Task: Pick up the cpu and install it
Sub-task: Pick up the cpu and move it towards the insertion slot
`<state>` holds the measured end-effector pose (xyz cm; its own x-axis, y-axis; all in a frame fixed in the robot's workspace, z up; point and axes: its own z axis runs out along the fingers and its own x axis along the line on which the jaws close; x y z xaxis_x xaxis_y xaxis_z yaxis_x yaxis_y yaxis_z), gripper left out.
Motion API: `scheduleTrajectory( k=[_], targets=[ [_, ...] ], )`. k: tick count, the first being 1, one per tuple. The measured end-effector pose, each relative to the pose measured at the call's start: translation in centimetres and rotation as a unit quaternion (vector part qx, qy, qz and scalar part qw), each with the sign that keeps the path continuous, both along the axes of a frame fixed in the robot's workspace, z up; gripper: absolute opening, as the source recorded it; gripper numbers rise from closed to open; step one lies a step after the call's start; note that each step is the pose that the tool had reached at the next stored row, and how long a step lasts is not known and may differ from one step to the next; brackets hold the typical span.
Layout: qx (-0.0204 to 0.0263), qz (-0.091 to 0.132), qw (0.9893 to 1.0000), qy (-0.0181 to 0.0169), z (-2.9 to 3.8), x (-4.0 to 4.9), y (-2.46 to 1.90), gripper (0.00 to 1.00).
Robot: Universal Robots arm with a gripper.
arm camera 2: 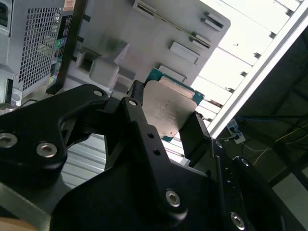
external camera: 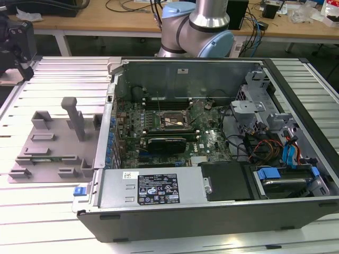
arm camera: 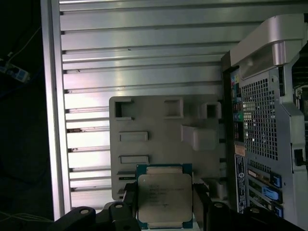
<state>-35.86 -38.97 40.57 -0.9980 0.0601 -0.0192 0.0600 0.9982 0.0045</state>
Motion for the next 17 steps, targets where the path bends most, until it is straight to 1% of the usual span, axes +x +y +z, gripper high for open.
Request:
scheduleTrajectory(
  k=[2,5,10,17],
  targets=[
    [0.0000,0.000,1.0000,0.0000,0.00,0.24,0.00,0.55],
    [0.0000,0.000,1.0000,0.0000,0.00,0.86,0.00,0.55],
    [0.0000,0.000,1.0000,0.0000,0.00,1.33,0.00,0.55],
    [0.0000,0.000,1.0000,0.0000,0.00,2.42,0.00,0.55]
  ],
)
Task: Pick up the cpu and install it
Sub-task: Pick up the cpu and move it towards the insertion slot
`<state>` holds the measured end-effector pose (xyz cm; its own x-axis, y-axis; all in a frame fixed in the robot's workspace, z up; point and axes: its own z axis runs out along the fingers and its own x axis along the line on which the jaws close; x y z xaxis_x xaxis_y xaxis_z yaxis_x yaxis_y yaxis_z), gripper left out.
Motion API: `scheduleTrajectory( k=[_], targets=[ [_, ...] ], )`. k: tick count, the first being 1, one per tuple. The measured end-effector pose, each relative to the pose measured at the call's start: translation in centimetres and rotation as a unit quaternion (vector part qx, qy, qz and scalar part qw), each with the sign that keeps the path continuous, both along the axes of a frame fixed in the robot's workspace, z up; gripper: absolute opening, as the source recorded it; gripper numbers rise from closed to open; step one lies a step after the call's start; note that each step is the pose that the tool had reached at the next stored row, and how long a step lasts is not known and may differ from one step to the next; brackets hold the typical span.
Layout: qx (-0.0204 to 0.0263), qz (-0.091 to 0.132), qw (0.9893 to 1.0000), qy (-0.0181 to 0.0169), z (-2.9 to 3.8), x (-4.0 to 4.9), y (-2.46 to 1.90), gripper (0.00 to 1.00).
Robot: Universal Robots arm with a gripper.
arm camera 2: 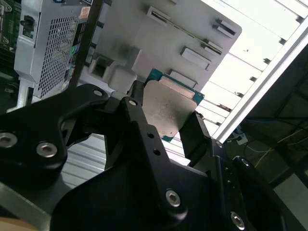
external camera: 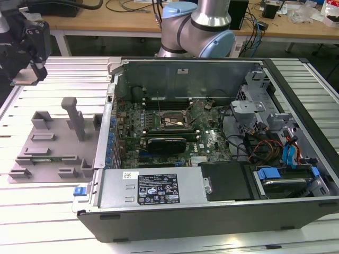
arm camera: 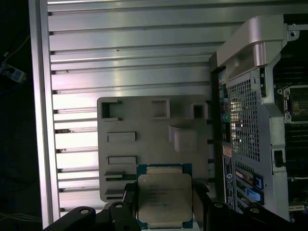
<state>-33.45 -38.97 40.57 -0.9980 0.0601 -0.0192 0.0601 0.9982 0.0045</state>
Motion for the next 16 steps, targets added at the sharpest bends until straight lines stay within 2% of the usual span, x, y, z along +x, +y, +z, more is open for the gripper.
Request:
scheduleTrajectory(
  k=[10,12,13,16],
  targets=[
    [-0.0001,0.000,1.0000,0.0000,0.00,1.20,0.00,0.55],
    [0.0000,0.000,1.0000,0.0000,0.00,1.71,0.00,0.55],
    [0.0000,0.000,1.0000,0.0000,0.00,2.26,0.00,0.55],
    [0.0000,0.000,1.0000,0.0000,0.00,2.78,0.00,0.55]
  ],
)
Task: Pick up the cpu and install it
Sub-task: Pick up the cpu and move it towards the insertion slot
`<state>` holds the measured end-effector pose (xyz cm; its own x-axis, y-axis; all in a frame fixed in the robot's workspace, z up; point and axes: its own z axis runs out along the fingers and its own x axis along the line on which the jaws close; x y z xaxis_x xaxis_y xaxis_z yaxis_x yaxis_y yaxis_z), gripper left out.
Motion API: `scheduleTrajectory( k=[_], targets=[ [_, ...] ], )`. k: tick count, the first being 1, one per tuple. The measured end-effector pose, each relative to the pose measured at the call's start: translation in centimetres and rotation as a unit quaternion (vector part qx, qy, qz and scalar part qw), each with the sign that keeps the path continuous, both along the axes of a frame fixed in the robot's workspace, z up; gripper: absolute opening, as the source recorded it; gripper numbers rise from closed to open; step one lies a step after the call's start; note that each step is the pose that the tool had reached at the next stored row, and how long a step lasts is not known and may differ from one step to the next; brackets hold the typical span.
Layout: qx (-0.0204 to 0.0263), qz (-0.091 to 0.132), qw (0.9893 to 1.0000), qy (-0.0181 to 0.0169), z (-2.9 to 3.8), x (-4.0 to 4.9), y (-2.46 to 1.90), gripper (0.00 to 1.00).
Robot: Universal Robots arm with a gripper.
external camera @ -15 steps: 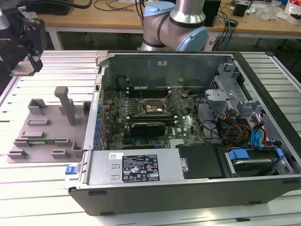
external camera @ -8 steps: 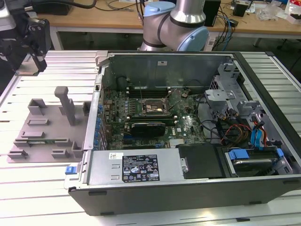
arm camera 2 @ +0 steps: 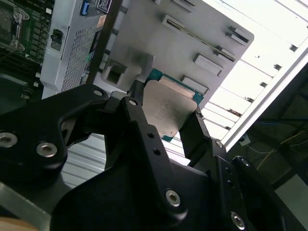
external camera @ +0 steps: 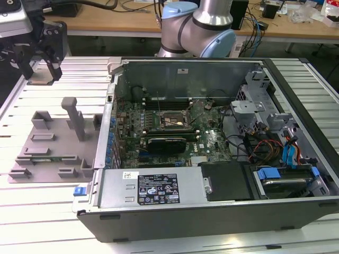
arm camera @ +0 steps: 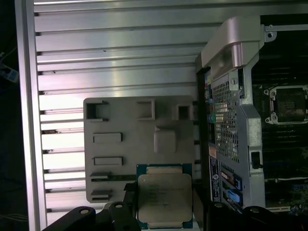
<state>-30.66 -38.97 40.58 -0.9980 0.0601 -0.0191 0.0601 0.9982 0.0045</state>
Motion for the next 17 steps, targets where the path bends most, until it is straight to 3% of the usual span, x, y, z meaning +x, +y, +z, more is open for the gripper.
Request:
scheduleTrajectory(
  k=[17],
  targets=[
    [0.0000,0.000,1.0000,0.0000,0.00,2.37,0.00,0.55]
  ],
)
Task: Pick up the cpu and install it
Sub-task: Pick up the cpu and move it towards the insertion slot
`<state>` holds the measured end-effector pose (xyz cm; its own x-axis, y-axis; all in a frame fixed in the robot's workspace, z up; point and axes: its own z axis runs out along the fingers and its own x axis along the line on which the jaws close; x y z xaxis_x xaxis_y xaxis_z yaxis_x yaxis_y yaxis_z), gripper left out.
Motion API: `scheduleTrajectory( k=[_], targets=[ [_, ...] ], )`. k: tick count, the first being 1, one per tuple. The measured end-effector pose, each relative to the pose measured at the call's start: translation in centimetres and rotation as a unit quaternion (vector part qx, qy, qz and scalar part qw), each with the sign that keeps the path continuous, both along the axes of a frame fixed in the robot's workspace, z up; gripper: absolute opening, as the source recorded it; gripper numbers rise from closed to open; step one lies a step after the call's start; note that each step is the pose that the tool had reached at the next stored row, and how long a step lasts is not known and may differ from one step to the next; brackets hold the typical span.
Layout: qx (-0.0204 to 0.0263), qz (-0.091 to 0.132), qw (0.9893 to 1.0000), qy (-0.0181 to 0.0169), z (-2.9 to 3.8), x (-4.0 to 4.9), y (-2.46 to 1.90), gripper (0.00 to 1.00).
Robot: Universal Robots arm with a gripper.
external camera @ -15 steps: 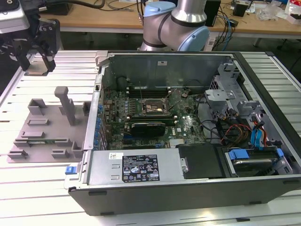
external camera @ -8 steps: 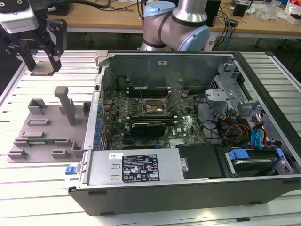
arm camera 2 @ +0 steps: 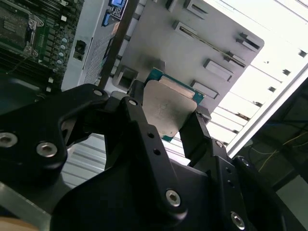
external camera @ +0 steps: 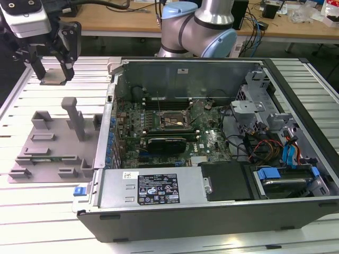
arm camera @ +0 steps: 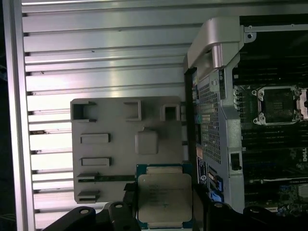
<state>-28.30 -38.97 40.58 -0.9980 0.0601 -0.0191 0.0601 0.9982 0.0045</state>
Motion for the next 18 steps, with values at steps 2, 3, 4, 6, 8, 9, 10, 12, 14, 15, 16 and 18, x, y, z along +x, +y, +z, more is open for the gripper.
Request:
scheduleTrajectory(
  k=[2,3,4,6,8,9,10,12,14,15,16,18],
  targets=[
    [0.0000,0.000,1.0000,0.0000,0.00,0.33,0.00,0.55],
    [0.0000,0.000,1.0000,0.0000,0.00,0.53,0.00,0.55],
    [0.0000,0.000,1.0000,0.0000,0.00,0.70,0.00,0.55],
    [0.0000,0.000,1.0000,0.0000,0.00,1.08,0.00,0.55],
    [0.0000,0.000,1.0000,0.0000,0.00,1.33,0.00,0.55],
    [0.0000,0.000,1.0000,0.0000,0.00,1.56,0.00,0.55],
    [0.0000,0.000,1.0000,0.0000,0.00,1.76,0.00,0.55],
    [0.0000,0.000,1.0000,0.0000,0.00,2.10,0.00,0.55],
    [0.0000,0.000,1.0000,0.0000,0.00,2.32,0.00,0.55],
    [0.0000,0.000,1.0000,0.0000,0.00,2.41,0.00,0.55],
    [0.0000,0.000,1.0000,0.0000,0.00,2.52,0.00,0.55],
    [0.0000,0.000,1.0000,0.0000,0.00,2.79,0.00,0.55]
  ],
)
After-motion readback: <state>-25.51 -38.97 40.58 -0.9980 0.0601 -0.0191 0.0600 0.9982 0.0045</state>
